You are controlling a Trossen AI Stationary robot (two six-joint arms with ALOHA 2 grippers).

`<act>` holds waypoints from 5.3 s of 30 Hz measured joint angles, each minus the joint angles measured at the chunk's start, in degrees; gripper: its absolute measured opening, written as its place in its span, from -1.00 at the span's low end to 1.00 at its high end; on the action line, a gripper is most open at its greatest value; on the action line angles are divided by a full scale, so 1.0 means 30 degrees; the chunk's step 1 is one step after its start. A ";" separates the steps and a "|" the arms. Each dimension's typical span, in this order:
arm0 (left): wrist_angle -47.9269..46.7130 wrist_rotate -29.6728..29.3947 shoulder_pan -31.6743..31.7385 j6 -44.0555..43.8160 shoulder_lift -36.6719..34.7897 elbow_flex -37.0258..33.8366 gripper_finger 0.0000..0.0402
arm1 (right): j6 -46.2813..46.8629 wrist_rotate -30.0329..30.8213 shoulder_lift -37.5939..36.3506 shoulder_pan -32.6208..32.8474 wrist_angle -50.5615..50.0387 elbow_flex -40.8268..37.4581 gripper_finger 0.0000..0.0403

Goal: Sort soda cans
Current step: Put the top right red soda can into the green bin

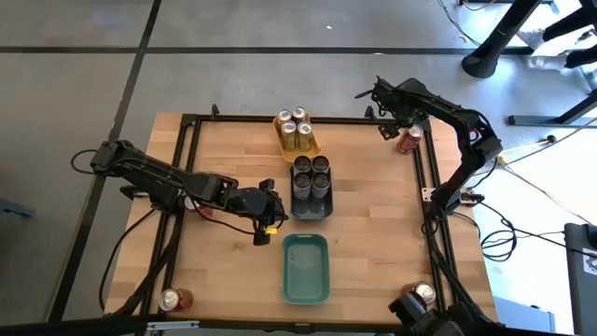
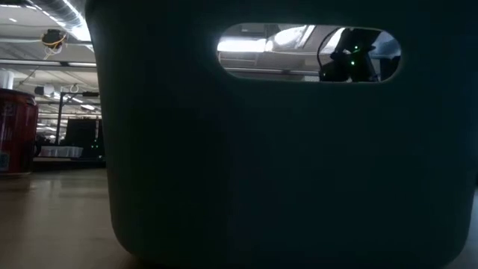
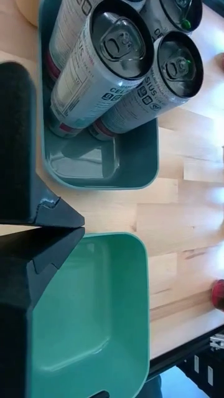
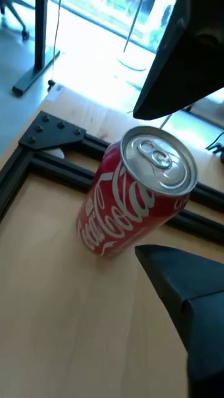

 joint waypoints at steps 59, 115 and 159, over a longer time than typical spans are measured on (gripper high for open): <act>0.1069 0.0000 0.0022 0.0583 0.0007 0.0005 -1.00 | -0.0732 -0.2300 0.0828 0.5148 -0.1621 0.0153 0.71; 0.0965 -0.0007 -0.0054 -0.1354 0.0007 0.0012 -1.00 | 0.0595 -0.7648 -0.7797 0.9118 0.0813 -0.2732 0.41; 0.5224 0.0000 -0.0670 -0.2001 0.2720 0.0020 -1.00 | 0.0340 -0.4273 -0.5021 2.3773 1.8379 -0.2798 0.45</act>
